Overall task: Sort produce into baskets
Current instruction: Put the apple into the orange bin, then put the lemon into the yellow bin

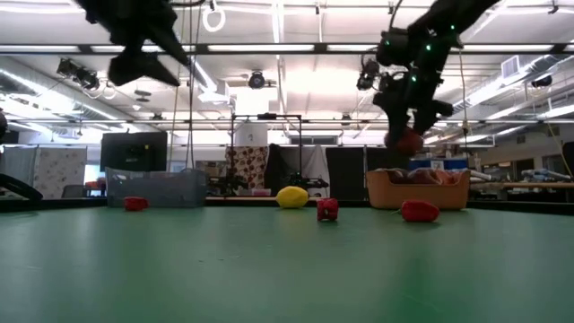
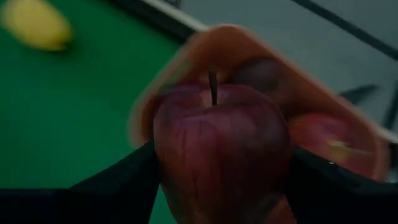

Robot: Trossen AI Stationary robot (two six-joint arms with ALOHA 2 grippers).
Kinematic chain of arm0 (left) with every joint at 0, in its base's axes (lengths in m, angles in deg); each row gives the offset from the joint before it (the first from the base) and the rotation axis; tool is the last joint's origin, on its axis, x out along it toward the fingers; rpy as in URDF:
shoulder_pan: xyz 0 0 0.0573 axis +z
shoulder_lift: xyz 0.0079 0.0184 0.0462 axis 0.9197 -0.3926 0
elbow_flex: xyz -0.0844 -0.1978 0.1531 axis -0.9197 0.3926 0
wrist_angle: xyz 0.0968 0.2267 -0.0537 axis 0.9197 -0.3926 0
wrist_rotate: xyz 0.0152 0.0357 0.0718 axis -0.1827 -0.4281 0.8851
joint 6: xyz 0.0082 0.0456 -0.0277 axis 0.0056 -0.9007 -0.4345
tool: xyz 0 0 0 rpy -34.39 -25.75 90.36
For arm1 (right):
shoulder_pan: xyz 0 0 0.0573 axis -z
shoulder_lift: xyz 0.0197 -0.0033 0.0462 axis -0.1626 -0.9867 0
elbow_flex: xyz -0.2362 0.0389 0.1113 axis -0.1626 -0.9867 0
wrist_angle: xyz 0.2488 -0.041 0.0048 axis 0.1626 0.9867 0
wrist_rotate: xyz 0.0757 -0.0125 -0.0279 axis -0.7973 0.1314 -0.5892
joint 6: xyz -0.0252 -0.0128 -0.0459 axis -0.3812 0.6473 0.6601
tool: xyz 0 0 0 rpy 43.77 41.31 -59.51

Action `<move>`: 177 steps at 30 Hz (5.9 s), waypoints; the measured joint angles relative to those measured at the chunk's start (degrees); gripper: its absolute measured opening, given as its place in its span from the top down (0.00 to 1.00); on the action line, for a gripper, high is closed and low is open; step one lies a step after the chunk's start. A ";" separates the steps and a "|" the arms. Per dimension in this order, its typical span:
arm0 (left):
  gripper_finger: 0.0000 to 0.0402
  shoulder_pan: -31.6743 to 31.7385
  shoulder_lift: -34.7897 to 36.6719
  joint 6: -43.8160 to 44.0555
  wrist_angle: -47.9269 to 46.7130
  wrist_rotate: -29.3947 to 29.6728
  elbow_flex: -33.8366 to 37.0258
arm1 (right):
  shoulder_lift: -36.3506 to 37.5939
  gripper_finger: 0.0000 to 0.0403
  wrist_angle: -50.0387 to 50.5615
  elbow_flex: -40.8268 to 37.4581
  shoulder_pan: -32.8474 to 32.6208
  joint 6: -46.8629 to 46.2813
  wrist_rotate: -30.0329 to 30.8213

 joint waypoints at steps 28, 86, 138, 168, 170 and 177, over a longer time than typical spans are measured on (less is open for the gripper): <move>0.30 0.08 0.25 0.73 -3.71 1.10 0.00 | 0.00 0.14 -9.51 -3.61 9.62 8.67 -1.62; 0.29 26.23 -20.93 -7.42 3.55 -11.66 -0.07 | 0.00 0.16 -13.88 10.29 -16.84 -0.15 -14.22; 0.42 23.91 8.06 -5.22 -9.99 -14.09 -1.53 | -53.55 0.18 12.65 55.67 -10.73 21.07 -12.14; 0.42 21.70 8.17 -11.04 3.96 -17.09 1.53 | -53.48 0.17 14.85 55.65 -14.51 18.49 -10.41; 0.42 21.70 8.17 -11.00 3.98 -17.09 1.53 | -53.48 0.14 16.13 55.65 -14.17 18.47 -10.17; 0.42 21.70 7.44 -9.88 2.56 -12.08 1.53 | -53.48 0.09 15.01 55.65 -14.05 17.91 -10.20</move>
